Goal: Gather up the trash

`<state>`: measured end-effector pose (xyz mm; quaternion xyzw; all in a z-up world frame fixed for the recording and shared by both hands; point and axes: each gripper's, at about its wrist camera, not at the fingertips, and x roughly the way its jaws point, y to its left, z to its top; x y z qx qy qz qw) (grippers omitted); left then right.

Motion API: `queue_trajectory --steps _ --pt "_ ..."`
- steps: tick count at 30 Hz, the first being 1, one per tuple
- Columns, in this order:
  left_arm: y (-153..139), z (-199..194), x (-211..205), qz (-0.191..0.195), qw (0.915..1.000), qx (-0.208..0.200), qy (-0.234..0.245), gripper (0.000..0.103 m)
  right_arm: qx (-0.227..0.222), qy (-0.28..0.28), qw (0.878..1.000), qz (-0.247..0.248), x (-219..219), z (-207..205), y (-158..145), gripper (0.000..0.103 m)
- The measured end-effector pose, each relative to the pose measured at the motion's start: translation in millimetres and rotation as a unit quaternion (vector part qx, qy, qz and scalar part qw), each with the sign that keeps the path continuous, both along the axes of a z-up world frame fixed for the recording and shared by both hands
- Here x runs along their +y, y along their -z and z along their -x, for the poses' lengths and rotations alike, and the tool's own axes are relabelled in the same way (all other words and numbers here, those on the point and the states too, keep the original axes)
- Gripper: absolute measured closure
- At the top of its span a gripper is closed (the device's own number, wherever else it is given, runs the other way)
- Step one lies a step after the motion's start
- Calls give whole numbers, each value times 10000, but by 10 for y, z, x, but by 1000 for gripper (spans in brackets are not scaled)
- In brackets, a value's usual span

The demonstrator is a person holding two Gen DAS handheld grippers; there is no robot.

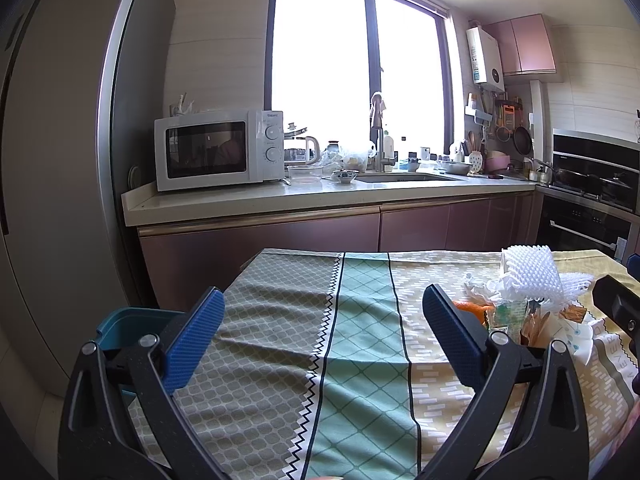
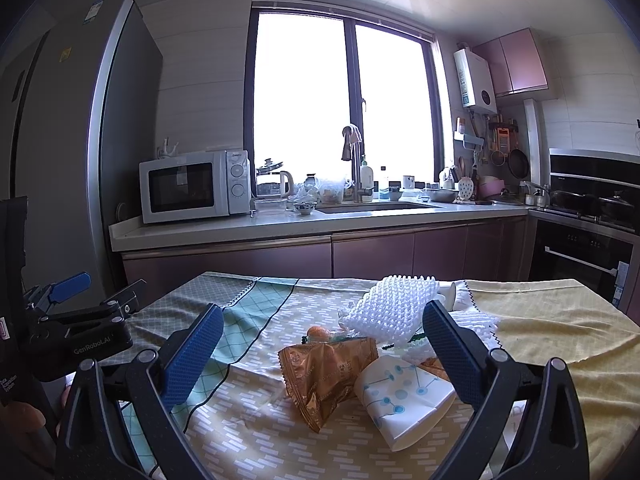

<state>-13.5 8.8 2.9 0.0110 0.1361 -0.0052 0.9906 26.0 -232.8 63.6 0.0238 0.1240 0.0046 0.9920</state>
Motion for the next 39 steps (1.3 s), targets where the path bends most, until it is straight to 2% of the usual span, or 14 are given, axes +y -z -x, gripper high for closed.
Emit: queue_trajectory --steps 39 --pt "52 -31 -106 -69 9997 115 180 5 100 -74 9997 -192 -106 -24 65 7"
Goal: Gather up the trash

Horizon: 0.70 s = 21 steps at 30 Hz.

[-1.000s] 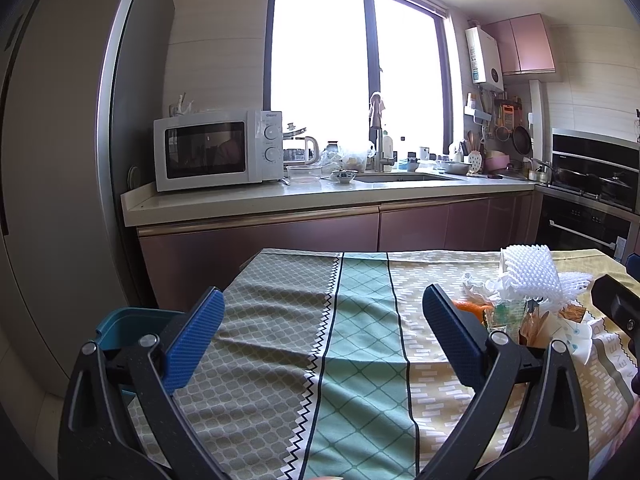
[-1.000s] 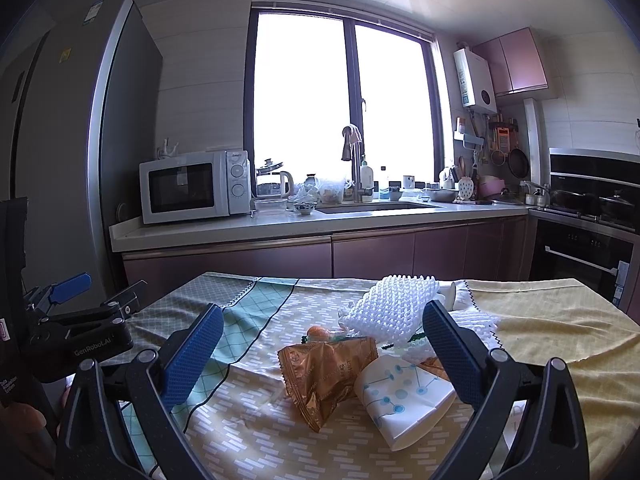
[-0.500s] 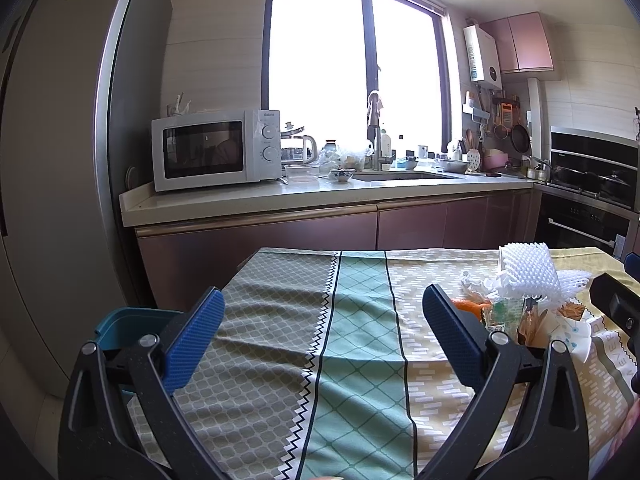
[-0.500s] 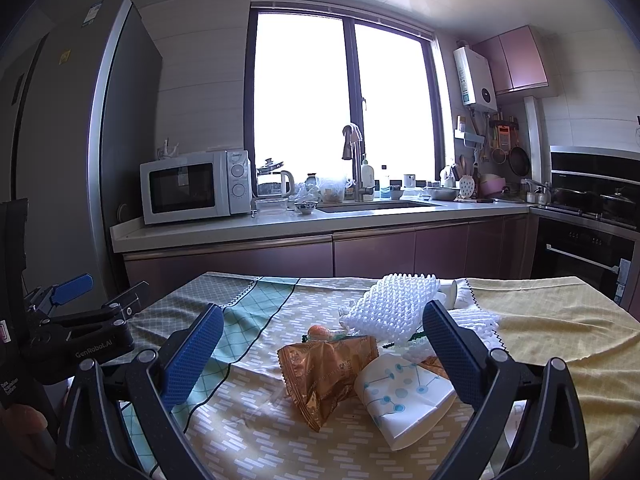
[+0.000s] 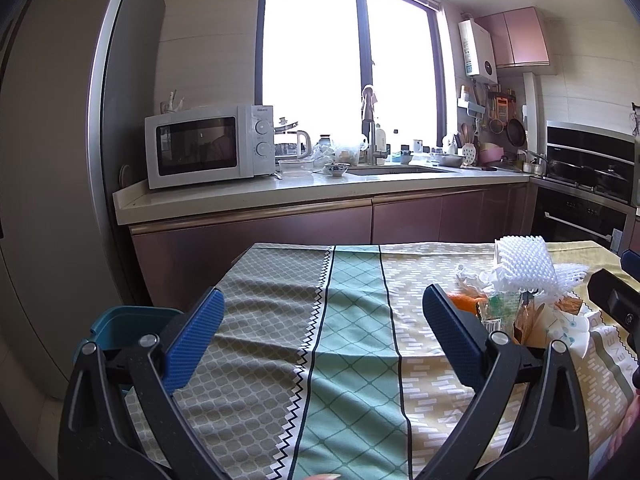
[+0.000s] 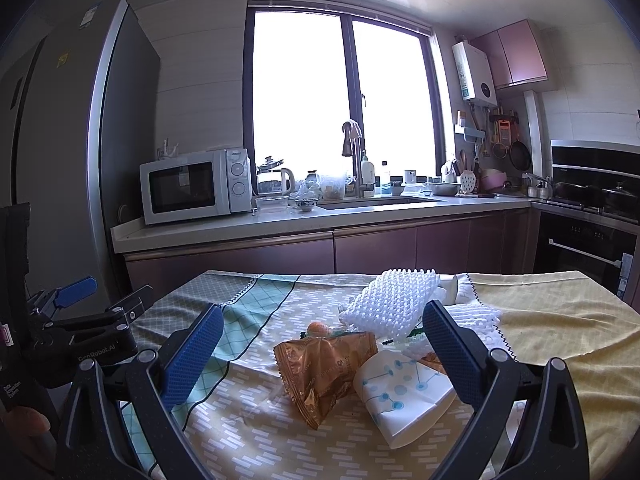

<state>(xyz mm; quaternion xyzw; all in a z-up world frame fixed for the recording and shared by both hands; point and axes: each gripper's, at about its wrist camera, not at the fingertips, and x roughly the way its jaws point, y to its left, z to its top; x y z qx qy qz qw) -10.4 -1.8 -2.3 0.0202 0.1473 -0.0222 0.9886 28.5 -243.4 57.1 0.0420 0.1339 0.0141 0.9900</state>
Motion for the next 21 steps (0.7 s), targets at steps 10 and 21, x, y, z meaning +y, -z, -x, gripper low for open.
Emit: queue_trajectory --steps 10,21 --pt "124 -132 -294 -105 9951 421 888 5 602 170 9971 -436 -361 -81 231 7" --pt "277 -112 -971 -402 9633 725 2554 26 1439 -25 9761 -1626 -737 -197 618 23"
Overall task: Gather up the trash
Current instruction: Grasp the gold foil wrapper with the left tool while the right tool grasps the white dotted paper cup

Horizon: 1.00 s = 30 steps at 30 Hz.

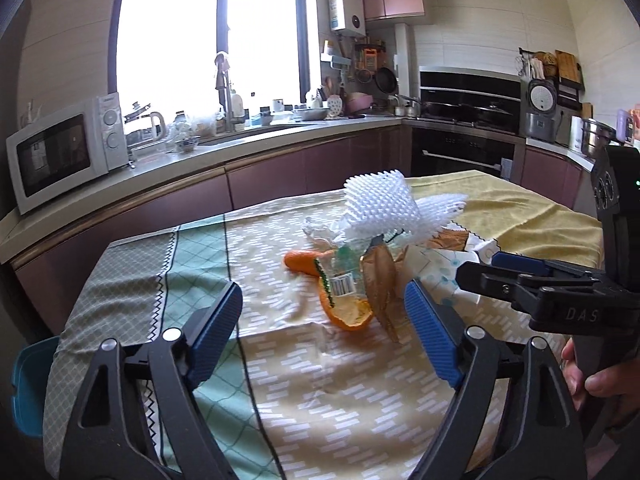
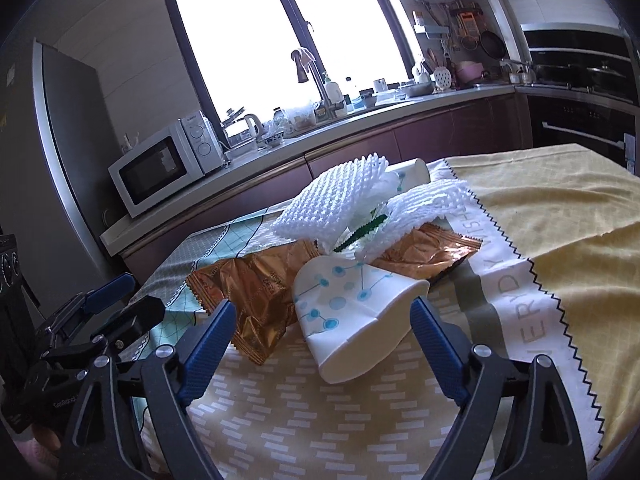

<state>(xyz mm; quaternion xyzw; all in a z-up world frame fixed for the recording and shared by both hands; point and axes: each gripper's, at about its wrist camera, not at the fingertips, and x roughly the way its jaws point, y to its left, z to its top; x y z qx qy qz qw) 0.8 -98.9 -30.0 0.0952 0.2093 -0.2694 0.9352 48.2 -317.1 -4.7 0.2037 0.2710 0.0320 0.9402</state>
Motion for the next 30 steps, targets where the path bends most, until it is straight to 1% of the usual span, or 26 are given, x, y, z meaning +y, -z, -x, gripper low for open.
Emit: queue_trajectory --steps 1,2,4,5,7,8,10,12,13,15,16,18,22,25,28,30 --pt "20 -30 -56 -23 10000 51 69 31 48 -37 9999 -134 -20 -18 26 25" --pt "37 -73 -99 -34 9998 137 139 33 95 -68 9996 -257 -39 -32 54 28" --pt "77 -165 -185 -28 9989 344 303 45 142 -120 9988 -443 -64 -60 93 31" --pt "100 -214 -224 -28 9982 464 368 48 150 -158 9984 -529 -72 -75 108 34" --pt "145 -311 -280 27 9959 738 527 62 173 -214 9971 -704 -91 -99 132 40" --pt "173 -362 -300 61 9943 889 588 66 177 -238 9963 -804 -105 -104 145 45" --pt "227 -449 -342 96 9916 1117 652 87 167 -273 9945 -995 -133 -110 177 53" --pt "268 -507 -359 174 9893 1276 685 96 146 -330 9937 -1061 -145 -106 189 72" --pt "278 -523 -364 213 9887 1311 702 97 126 -351 9936 -1070 -142 -98 189 75" --pt "270 -515 -359 281 9881 1320 732 98 84 -396 9933 -1079 -138 -75 175 86" --pt "246 -498 -329 318 9880 1317 747 100 60 -430 9932 -1081 -138 -64 165 88" --pt "205 -460 -288 404 9872 1322 793 101 20 -501 9936 -1008 -132 -35 124 97" --pt "81 -336 -95 564 9868 1265 840 101 -150 -692 9949 -723 -56 51 -35 100" --pt "-44 -224 123 694 9876 1164 787 101 -266 -969 9929 -641 51 104 -178 100" --pt "-202 -103 445 798 9903 982 569 101 -383 -1362 9886 -508 247 73 -346 100" --pt "-293 -56 722 879 9917 884 317 101 -458 -1692 9833 -499 429 -2 -456 100"
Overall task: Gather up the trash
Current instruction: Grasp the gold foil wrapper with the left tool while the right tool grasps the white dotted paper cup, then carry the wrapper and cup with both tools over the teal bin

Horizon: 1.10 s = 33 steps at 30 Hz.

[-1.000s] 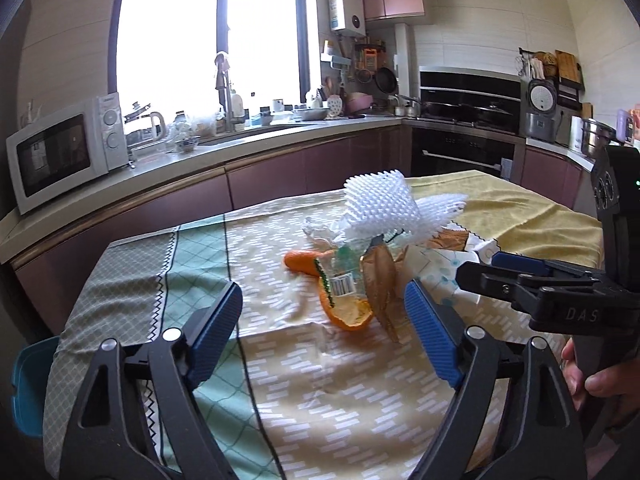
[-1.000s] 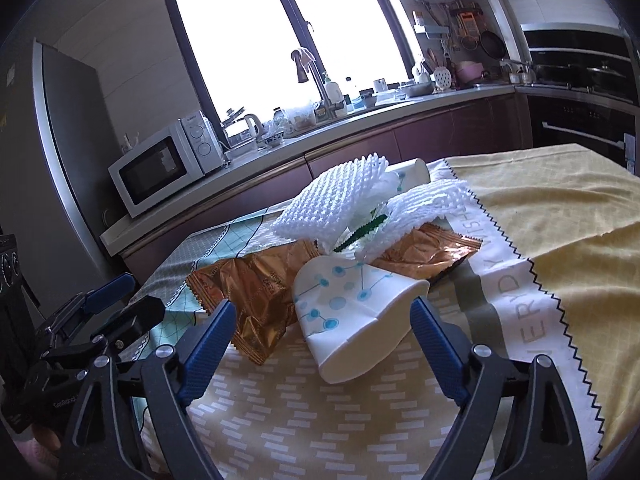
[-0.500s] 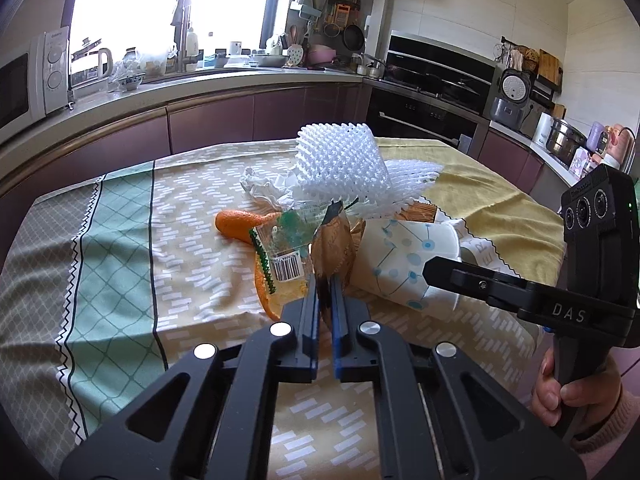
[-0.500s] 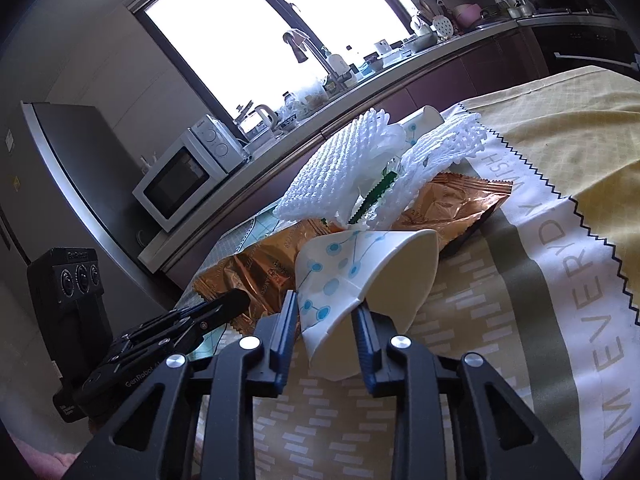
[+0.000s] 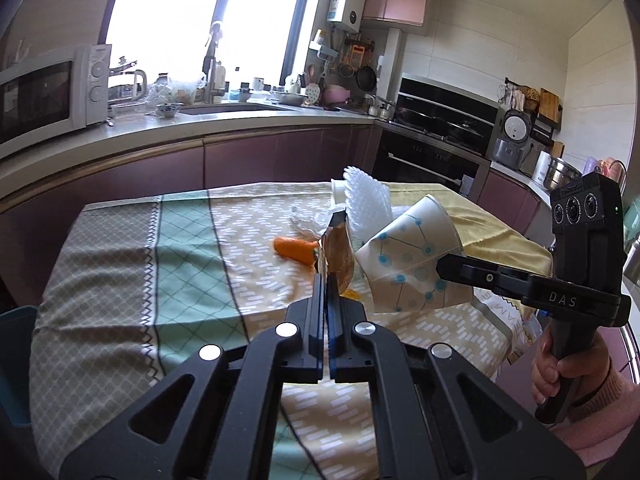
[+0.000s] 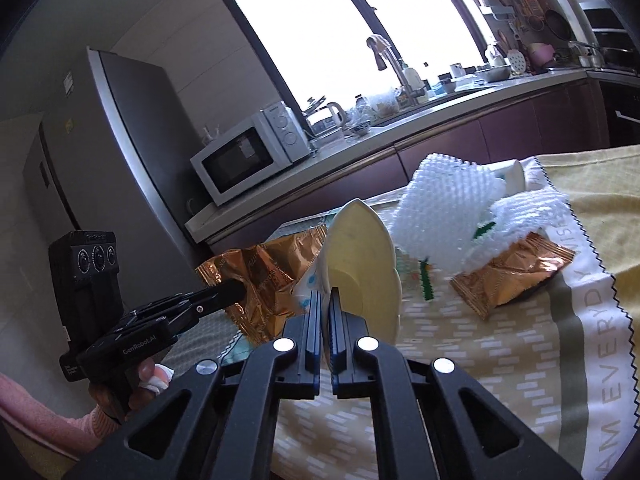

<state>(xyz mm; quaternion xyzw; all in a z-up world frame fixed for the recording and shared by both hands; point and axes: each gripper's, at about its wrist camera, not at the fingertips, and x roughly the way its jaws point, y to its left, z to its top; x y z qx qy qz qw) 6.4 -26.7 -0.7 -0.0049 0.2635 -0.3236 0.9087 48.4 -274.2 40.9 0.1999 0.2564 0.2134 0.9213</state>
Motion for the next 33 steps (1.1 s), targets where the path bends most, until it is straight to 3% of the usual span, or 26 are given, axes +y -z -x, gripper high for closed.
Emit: queue_trajectory --steps 4,7,12,17,23,33 --pt "-177 62 655 -74 9965 -165 -818 101 -157 -771 9969 89 512 -257 -189 100" --pt "-251 67 1177 -140 9880 -209 -1522 101 -232 -1372 9902 154 983 -497 -281 100" --pt "-285 5 2028 -347 9637 -118 -2643 101 -131 -2186 9752 305 1816 -934 -292 100" --pt "-93 -207 2729 -525 9386 192 -3405 101 121 -2686 9619 505 2596 -1309 -174 100" --pt "288 -563 3201 -652 9217 659 -3766 101 645 -3011 9487 714 3292 -1665 27 100" --pt "773 -1084 3423 -740 9111 1284 -3847 96 1358 -3084 9326 1291 3937 -1992 394 98"
